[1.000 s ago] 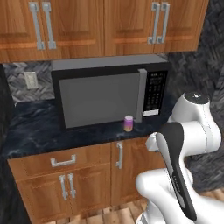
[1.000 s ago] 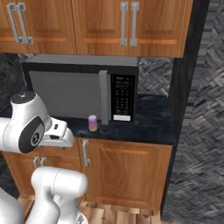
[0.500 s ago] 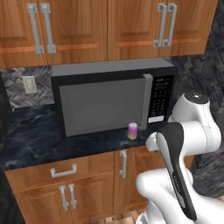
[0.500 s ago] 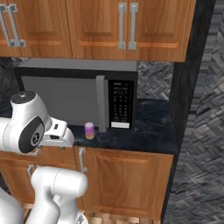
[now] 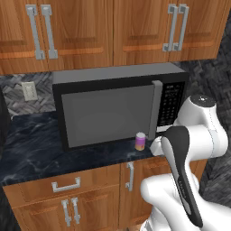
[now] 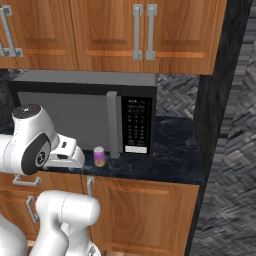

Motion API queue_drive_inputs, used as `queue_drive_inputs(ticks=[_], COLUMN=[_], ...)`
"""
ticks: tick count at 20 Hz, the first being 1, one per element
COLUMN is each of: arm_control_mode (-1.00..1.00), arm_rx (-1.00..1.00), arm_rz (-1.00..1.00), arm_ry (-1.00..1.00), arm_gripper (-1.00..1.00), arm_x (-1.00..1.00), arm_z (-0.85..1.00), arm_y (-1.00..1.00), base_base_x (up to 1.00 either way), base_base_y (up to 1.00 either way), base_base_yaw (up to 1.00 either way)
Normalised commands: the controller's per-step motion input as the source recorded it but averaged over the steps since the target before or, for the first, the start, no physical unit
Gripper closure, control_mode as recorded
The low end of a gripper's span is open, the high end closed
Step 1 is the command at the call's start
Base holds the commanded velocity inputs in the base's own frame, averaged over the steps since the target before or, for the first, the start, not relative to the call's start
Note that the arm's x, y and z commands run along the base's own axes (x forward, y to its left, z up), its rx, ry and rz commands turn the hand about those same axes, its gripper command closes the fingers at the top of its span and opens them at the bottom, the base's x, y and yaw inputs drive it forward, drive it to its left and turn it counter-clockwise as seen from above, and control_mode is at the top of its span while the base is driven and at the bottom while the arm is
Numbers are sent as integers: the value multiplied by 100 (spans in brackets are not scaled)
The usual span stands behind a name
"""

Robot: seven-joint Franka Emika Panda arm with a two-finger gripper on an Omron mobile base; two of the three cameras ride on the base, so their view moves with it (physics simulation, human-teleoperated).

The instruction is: Four empty soda cans are scattered around the kitchen. Gather all the cans and cluster them next to the stove for recycling.

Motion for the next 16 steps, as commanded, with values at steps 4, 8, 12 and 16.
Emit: queue_drive_inputs(ticks=[4,8,12,16], arm_control_mode=[100,100,100,100], arm_rx=[0,0,0,0], arm_rz=[0,0,0,0], arm_ry=[0,0,0,0], arm_gripper=[-100,-100,-100,-100], arm_x=[0,0,0,0], arm_z=[0,0,0,0], arm_y=[0,0,0,0], base_base_x=[15,6,3,2], base_base_y=[15,14,13,14], base_base_yaw=[-5,-6,-6,-6])
